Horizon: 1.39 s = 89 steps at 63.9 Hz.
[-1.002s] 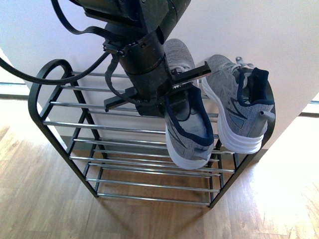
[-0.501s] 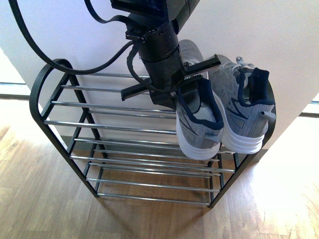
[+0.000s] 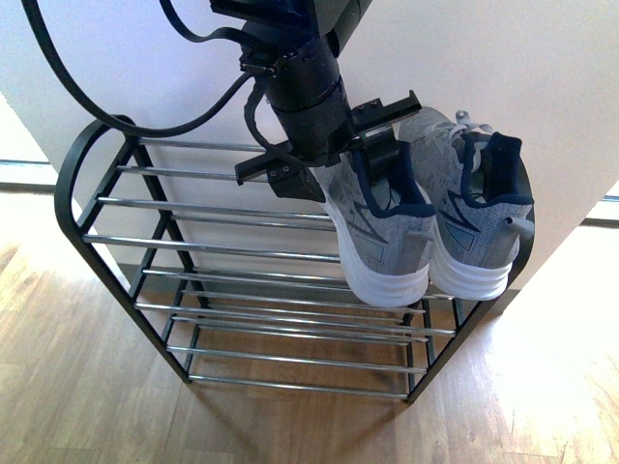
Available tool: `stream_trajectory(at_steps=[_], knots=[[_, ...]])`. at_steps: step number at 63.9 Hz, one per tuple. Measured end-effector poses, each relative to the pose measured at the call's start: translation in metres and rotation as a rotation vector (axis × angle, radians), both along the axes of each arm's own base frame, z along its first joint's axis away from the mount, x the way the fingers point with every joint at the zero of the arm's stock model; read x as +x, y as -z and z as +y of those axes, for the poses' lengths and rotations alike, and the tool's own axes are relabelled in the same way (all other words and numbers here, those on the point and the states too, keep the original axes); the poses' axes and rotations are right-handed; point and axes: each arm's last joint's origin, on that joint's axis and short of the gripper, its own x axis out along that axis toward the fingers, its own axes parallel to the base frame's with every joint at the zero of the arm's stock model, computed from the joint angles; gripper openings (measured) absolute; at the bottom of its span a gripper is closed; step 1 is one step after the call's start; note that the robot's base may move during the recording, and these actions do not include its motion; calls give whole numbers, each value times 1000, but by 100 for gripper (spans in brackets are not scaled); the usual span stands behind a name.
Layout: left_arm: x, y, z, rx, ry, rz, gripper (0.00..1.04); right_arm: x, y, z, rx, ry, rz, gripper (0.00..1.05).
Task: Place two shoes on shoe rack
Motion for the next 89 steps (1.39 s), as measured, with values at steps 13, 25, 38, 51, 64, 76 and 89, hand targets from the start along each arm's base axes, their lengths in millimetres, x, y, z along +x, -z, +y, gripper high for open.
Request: stream_trajectory(at_steps=[13,25,38,51,64,76,89], knots=[[-9,-26,2,-69,19,-5,96,0,0,0,0,0,0,96],[-21,-50,18,-68,12,-31,95,0,0,0,0,0,0,96],[-43,-91,52,134,2,-263,95,0,0,0,0,0,0,96],[-77,-121,102,370,-39,-473,95,0,0,0,0,0,0,96],[-125,-158,157,510,-157,-619,95,0,0,0,0,0,0,96],[-158,-189,186,546,-275,-730,95,0,0,0,0,0,0,96],[-174,-158,199,393,-177,-1142,68,0,0,0,0,2,0,96]])
